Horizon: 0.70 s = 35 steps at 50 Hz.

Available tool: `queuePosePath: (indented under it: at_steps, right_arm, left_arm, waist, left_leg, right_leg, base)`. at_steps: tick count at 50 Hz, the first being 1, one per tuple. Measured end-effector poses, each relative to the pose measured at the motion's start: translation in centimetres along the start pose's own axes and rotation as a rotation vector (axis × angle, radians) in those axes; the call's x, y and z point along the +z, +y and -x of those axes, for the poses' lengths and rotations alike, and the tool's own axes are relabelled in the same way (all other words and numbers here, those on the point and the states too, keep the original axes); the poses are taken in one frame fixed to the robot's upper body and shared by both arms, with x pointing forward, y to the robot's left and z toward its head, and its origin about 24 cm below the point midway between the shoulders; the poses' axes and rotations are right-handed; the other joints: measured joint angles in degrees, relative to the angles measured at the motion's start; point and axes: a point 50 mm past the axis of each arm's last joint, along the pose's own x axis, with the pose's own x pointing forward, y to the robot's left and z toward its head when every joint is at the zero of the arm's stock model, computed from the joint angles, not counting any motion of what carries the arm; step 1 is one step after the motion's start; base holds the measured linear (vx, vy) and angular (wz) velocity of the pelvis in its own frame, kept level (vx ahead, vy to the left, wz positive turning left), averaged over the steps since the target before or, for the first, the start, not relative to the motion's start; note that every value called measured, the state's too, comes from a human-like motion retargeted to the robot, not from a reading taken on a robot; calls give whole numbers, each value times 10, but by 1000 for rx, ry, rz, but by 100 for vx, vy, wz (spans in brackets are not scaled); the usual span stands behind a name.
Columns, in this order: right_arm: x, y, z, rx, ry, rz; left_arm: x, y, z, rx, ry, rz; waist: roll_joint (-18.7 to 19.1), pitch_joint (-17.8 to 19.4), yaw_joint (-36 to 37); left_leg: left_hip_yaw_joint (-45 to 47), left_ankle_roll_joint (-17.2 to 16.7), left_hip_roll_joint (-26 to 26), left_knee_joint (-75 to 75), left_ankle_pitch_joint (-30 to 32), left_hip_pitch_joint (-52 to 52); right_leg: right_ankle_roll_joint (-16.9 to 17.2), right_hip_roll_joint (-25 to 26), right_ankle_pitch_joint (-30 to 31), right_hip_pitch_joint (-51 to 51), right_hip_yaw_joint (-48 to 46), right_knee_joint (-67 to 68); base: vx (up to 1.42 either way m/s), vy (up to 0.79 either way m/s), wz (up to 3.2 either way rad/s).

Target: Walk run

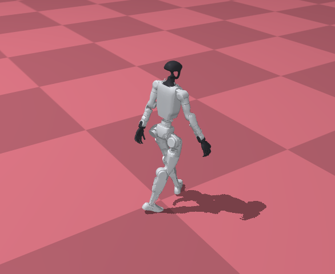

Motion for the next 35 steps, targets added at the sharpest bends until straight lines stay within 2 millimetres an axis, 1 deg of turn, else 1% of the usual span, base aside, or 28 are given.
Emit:
queuePosePath:
  at_steps: [2,3,5,7,8,9,10,12,15,17,18,20,22,23,25,27,28,30,32,33,35]
  right_arm:
    - [0,17,2,34,-23,-43]
    - [-2,29,4,64,-32,-56]
    - [-8,54,9,146,-49,-72]
    - [-21,71,15,243,-65,-54]
    - [-30,77,17,298,-70,-30]
    - [-40,82,20,352,-65,1]
    - [-50,88,23,408,-53,36]
    - [-76,96,30,486,25,115]
    - [-125,102,45,526,194,203]
    - [-155,105,58,555,292,231]
    - [-168,107,65,584,335,236]
    - [-189,113,80,660,406,228]
    - [-202,119,92,732,450,204]
    - [-207,121,96,755,464,197]
    - [-212,122,100,770,463,195]
    - [-209,121,96,731,420,214]
    - [-207,119,93,694,392,226]
    - [-200,112,84,594,326,238]
    - [-187,103,72,460,237,220]
    - [-178,99,67,391,187,203]
    - [-160,93,59,265,87,158]
  left_arm:
    - [-2,-16,-3,-56,-27,80]
    - [-4,-22,-4,-75,-38,114]
    - [0,-30,-5,-108,-65,158]
    - [11,-33,-4,-114,-90,143]
    - [18,-32,-3,-104,-107,119]
    - [27,-30,-1,-89,-132,86]
    - [38,-26,1,-72,-161,49]
    - [71,-14,10,-22,-254,-28]
    - [127,0,32,86,-445,-136]
    - [164,9,54,162,-588,-202]
    - [182,14,67,201,-658,-234]
    - [214,23,96,282,-791,-297]
    - [241,31,125,357,-898,-347]
    - [251,32,137,387,-942,-361]
    - [266,33,160,438,-1041,-351]
    - [277,29,183,463,-1208,-302]
    - [279,25,194,456,-1301,-273]
    - [277,15,210,427,-1466,-217]
    - [269,5,215,401,-1573,-184]
    - [263,1,214,393,-1607,-172]
    - [248,-4,205,393,-1626,-159]
  waist:
    - [-21,-4,23]
    - [-34,-6,36]
    - [-38,-6,41]
    - [-6,2,35]
    - [14,5,27]
    - [30,8,15]
    - [44,11,0]
    - [62,17,-6]
    - [80,20,-22]
    - [90,22,-50]
    - [90,23,-61]
    - [84,24,-71]
    - [69,30,-79]
    - [61,33,-82]
    - [44,45,-80]
    - [32,61,-78]
    - [33,68,-81]
    - [36,74,-86]
    - [37,64,-92]
    - [37,57,-95]
    - [39,44,-113]
  left_leg:
    - [-15,17,0,18,-17,7]
    - [-19,17,6,28,-25,12]
    - [-92,17,10,55,-49,7]
    - [-116,17,32,66,-63,30]
    - [-126,17,39,64,-69,51]
    - [-142,17,41,59,-72,70]
    - [-162,17,42,52,-73,89]
    - [-208,17,41,46,-73,108]
    - [-282,17,29,39,-73,137]
    - [-333,17,21,34,-70,158]
    - [-361,17,15,31,-69,167]
    - [-410,17,-2,33,-69,182]
    - [-455,17,-24,39,-73,200]
    - [-473,17,-34,43,-76,211]
    - [-498,17,-53,48,-82,237]
    - [-510,17,-65,55,-86,267]
    - [-517,17,-67,59,-87,281]
    - [-526,10,-65,67,-78,304]
    - [-530,-15,-62,78,-46,315]
    - [-532,-33,-62,88,-24,317]
    - [-547,-81,-58,125,42,317]
  right_leg:
    - [31,-15,41,10,26,24]
    - [44,-21,77,16,48,39]
    - [61,-22,182,15,73,83]
    - [41,-10,274,-4,87,163]
    - [21,9,306,-20,105,209]
    - [20,32,317,-43,131,254]
    - [28,56,318,-68,162,299]
    - [34,85,239,-114,215,358]
    - [24,99,152,-172,271,382]
    - [-17,68,110,-211,263,368]
    - [-31,43,90,-226,253,350]
    - [-40,-12,75,-245,223,291]
    - [-35,-38,76,-263,239,212]
    - [-30,-46,77,-270,252,170]
    - [-28,-50,59,-283,293,100]
    - [6,-39,37,-289,365,43]
    - [23,-37,26,-288,385,24]
    - [33,-31,14,-285,387,6]
    - [9,-11,28,-278,393,14]
    - [5,-3,33,-275,387,24]
    - [6,-5,49,-265,375,38]
  base:
    - [84,-18,-46]
    - [88,-23,-65]
    - [92,-4,2]
    - [67,19,124]
    - [62,17,207]
    - [71,13,258]
    - [74,11,256]
    - [60,6,228]
    - [63,4,271]
    - [65,-2,324]
    - [61,-9,293]
    - [59,-17,250]
    - [52,-22,216]
    - [43,-21,176]
    - [52,-23,122]
    - [88,-33,74]
    - [80,-24,66]
    - [71,-19,62]
    - [83,-26,66]
    - [75,-24,88]
    - [81,-33,115]
